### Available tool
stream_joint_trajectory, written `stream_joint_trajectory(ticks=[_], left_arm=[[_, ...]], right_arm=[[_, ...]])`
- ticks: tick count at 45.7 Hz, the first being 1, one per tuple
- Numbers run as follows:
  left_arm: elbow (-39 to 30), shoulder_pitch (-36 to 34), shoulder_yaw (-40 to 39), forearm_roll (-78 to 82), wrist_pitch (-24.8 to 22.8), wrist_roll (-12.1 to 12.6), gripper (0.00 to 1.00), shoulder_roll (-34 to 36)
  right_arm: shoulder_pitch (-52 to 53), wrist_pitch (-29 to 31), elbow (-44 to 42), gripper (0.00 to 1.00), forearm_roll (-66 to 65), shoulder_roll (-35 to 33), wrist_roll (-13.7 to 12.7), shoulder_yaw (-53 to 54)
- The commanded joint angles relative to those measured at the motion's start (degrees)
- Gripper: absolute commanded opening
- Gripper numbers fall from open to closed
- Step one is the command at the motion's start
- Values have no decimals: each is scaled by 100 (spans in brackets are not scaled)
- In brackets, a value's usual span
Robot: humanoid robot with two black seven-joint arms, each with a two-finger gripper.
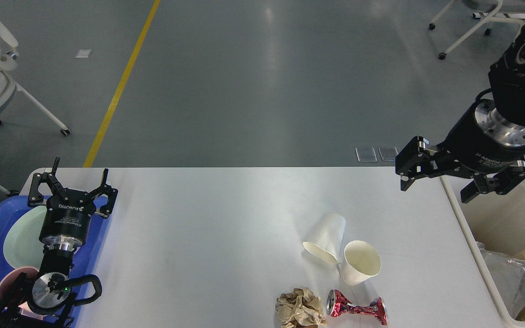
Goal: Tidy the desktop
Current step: 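Raise the right gripper out of the bin toward the upright paper cup, then grasp the upright white paper cup with the right gripper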
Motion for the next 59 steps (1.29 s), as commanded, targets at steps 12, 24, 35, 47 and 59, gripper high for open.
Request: stream_joint_trajectory(ticks=[12,24,35,47,59], left_arm=[[-4,0,0,1,-2,3,96,0],[5,-9,0,1,-2,3,96,0],[5,-1,0,1,-2,-6,96,0],[-4,-9,0,1,7,3,96,0],[-4,-9,0,1,-2,3,96,0]], right_arm=[[-789,-532,-35,98,19,153,1,79],[-2046,-1420,-79,98,11,311,1,527],[-3205,-2545,-360,98,11,522,1,826],[-4559,-2976,-1221,98,55,803,1,1336],[-5483,-3574,-1959,95,63,997,1,1538]])
